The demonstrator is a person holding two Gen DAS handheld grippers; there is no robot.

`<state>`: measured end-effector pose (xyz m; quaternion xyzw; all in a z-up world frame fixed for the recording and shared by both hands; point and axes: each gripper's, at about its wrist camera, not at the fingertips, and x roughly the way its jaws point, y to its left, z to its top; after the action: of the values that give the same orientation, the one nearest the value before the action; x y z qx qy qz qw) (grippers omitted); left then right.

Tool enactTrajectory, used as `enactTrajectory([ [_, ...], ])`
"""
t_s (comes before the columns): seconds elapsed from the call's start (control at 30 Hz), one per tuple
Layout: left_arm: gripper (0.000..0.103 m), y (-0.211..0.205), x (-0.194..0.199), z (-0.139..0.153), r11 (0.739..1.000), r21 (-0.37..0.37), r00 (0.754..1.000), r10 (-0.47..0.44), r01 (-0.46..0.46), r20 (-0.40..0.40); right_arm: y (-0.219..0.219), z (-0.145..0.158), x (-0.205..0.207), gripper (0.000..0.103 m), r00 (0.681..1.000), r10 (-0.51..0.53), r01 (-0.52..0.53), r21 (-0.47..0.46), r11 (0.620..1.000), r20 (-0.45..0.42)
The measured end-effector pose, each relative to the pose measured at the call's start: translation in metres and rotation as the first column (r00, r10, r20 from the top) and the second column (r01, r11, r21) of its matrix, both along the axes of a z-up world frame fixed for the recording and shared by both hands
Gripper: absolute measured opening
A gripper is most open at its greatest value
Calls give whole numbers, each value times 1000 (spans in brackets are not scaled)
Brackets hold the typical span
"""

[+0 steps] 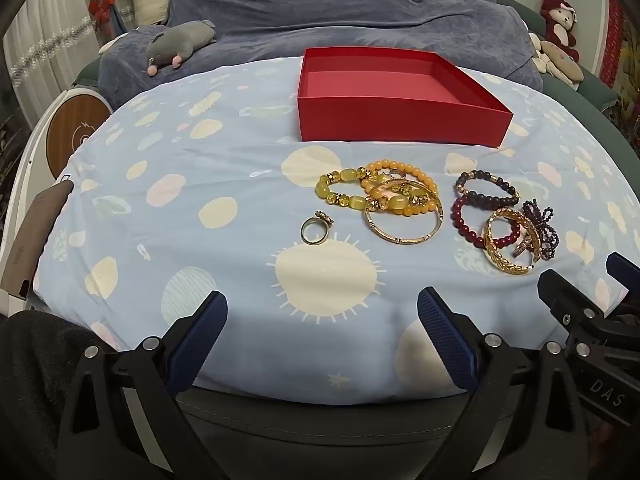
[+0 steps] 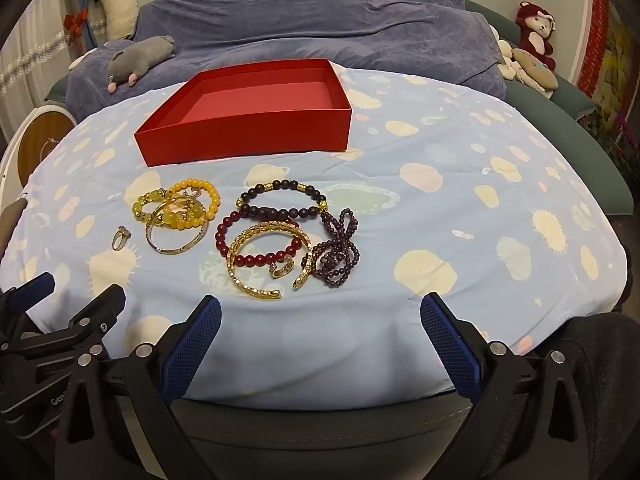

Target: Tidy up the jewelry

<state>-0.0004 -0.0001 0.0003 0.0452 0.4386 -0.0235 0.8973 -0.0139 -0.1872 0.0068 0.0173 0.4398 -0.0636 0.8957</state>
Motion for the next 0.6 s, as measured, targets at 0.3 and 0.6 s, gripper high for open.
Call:
enactTrajectory([
  [0.3,91,-4,-4,1,1000,8,1000,4,-4,6,-2,-3,-2,96,1000,2,-2,-5,1000,4],
  [0.6,92,1,1,4,1000,-9,1000,-10,10,4,1,5,-3,96,1000,-1,1,7,1000,12],
])
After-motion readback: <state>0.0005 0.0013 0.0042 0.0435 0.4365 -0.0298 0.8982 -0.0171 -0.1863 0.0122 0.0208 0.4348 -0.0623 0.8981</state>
